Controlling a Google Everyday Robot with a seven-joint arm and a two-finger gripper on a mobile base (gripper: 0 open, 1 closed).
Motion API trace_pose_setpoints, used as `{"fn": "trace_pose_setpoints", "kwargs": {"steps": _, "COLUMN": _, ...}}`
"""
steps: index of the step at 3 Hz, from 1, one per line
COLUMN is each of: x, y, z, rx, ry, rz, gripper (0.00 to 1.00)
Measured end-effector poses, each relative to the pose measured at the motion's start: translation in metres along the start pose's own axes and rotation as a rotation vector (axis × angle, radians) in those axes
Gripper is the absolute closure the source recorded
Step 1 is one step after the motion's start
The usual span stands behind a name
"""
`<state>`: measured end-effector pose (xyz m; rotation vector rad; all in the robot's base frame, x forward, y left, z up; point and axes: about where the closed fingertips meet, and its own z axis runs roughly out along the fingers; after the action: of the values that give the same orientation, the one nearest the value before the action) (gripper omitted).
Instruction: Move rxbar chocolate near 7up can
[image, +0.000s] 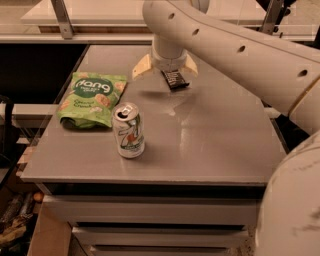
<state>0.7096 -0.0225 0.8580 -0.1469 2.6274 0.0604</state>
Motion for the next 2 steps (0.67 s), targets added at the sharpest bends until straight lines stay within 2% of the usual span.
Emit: {"fn": "trace_pose_setpoints", "kwargs": {"steps": 2, "x": -0.007, "y": -0.015, "z": 0.032, "rx": 0.016, "ry": -0.026, "rz": -0.009, "gripper": 0.0}}
